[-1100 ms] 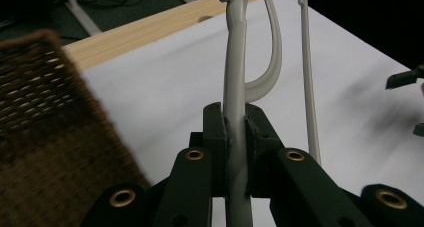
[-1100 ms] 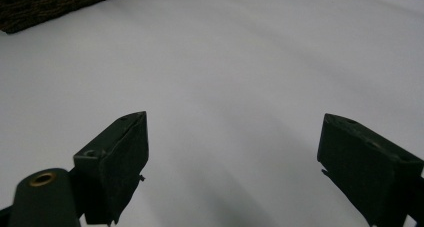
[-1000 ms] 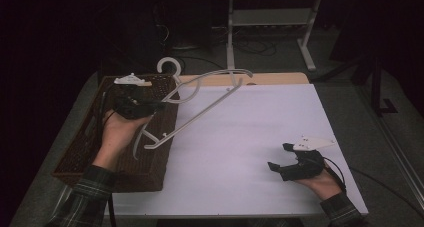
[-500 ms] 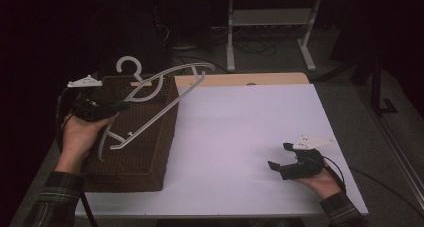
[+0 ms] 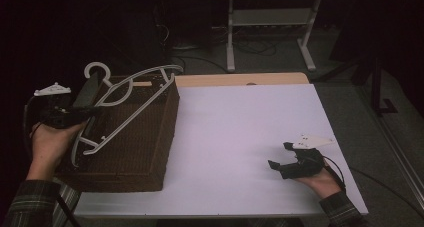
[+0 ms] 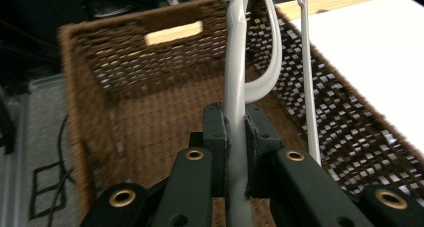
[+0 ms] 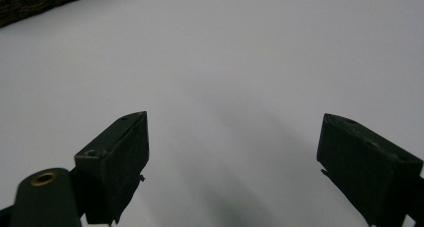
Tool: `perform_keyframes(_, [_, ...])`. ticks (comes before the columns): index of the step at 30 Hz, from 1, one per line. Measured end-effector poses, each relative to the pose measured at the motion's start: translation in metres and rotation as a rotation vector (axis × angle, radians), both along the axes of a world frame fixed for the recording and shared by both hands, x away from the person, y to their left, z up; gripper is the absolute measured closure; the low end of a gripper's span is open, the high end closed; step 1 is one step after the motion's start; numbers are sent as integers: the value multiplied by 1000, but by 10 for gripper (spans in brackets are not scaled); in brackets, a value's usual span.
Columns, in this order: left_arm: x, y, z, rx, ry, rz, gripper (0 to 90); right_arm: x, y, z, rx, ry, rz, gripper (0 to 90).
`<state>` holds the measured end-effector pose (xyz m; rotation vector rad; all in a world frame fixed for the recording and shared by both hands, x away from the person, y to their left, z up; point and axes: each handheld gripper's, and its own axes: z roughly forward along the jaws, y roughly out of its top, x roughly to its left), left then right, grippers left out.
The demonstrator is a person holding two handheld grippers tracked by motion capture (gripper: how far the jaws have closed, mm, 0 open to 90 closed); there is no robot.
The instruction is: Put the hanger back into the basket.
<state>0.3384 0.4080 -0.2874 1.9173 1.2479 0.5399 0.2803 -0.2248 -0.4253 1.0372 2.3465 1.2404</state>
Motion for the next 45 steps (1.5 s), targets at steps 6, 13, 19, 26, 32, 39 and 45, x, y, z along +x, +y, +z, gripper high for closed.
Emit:
perform_keyframes(6, [-2,15,-7,16,12,22,823,1,-1,0,2,-2,-8,129])
perform_keyframes(13, [-1,22,-14,35,29,34,823,1,-1,0,-1,-2,-10,129])
perform_keyframes(19, [0,25,-19,56,45,44,822,1,-1,0,0,0,-10,129])
perform_keyframes(26, [8,20,-36,95,95,33,820,1,0,0,0,0,-10,129])
perform_keyframes(32, [14,17,-51,103,137,25,815,1,-1,0,0,-1,-12,129])
perform_keyframes(39, [14,14,-49,72,110,15,734,1,-1,0,2,-1,-13,130])
perform_keyframes(45, [12,1,-41,51,74,-9,581,1,0,0,3,-1,-12,130])
